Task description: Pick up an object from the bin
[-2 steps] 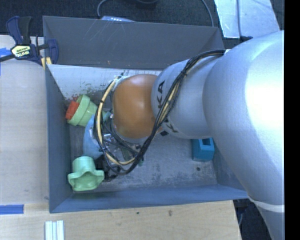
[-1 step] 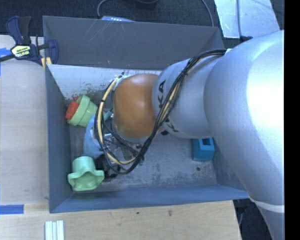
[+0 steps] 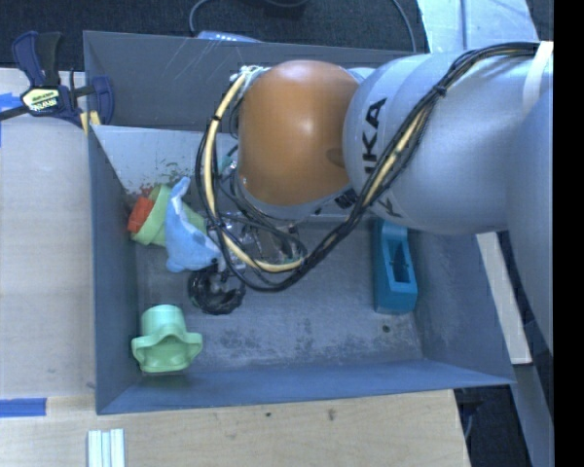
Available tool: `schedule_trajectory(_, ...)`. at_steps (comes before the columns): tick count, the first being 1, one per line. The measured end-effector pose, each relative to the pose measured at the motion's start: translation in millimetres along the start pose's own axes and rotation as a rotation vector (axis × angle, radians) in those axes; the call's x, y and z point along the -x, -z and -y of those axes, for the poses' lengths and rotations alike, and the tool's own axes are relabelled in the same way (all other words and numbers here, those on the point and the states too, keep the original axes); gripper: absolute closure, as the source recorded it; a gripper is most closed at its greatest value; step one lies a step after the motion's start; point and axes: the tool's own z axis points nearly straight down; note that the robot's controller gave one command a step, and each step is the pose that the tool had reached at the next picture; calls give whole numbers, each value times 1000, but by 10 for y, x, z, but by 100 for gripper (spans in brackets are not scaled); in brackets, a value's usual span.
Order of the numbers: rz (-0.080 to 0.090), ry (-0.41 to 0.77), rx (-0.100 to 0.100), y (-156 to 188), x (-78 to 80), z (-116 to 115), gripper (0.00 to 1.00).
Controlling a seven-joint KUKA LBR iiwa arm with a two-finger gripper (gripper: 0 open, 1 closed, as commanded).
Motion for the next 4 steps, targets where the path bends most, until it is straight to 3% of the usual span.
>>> schedule_trajectory(1, 0, 0, 0, -1, -1, 1, 100)
schedule_trajectory(2, 7, 136, -2, -223, -1, -161, 100)
schedule_trajectory(3, 3, 281, -1, -521, -38, -307, 100)
schedule_trajectory(4, -3, 240, 0, -134, 33, -296, 100)
